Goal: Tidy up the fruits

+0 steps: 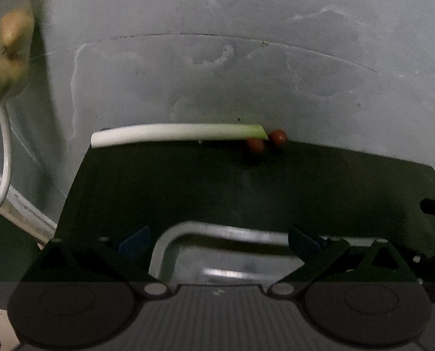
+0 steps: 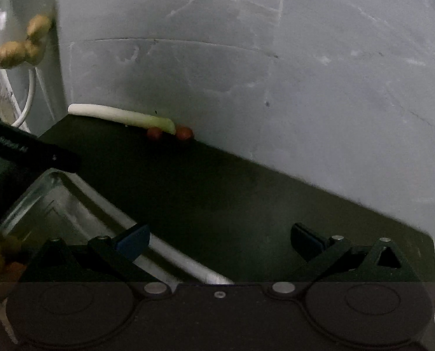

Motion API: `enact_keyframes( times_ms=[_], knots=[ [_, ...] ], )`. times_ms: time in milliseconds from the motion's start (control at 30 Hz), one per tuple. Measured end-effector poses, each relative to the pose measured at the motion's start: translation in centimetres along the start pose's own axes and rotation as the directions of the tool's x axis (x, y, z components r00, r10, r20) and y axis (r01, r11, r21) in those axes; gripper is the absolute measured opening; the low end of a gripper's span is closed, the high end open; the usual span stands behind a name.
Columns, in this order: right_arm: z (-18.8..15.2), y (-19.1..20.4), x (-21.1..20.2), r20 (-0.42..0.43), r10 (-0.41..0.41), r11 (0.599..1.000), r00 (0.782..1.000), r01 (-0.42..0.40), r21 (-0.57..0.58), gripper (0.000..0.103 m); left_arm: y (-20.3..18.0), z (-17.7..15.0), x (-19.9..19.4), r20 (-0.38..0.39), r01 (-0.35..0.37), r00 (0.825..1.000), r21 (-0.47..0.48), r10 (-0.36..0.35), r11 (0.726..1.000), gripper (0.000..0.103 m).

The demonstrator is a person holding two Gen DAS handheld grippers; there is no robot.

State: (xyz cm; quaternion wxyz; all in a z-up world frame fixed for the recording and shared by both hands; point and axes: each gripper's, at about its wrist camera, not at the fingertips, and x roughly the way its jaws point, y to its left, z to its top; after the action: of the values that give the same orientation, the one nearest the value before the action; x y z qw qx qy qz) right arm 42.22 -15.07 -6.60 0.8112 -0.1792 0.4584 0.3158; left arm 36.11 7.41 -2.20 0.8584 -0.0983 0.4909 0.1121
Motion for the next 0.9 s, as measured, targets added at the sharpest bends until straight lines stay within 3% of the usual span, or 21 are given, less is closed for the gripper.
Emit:
enact_keyframes(
  times_ms=[600, 900],
  knots=[
    [4.3, 1.4, 7.7, 0.096, 0.021, 0.982, 0.995, -0.002, -0.191, 0.101, -0.5, 4.9, 7.1, -0.004, -0.024, 1.000, -0.113, 0.024, 0.993, 0.102],
    [5.1, 1.8, 9.3, 0.122, 0.048, 0.969, 0.991, -0.016, -0.247, 0.094, -0.5, 6.4, 9.0, 0.001, 0.000, 1.000, -0.206, 0.000, 0.979, 0.102]
  ],
)
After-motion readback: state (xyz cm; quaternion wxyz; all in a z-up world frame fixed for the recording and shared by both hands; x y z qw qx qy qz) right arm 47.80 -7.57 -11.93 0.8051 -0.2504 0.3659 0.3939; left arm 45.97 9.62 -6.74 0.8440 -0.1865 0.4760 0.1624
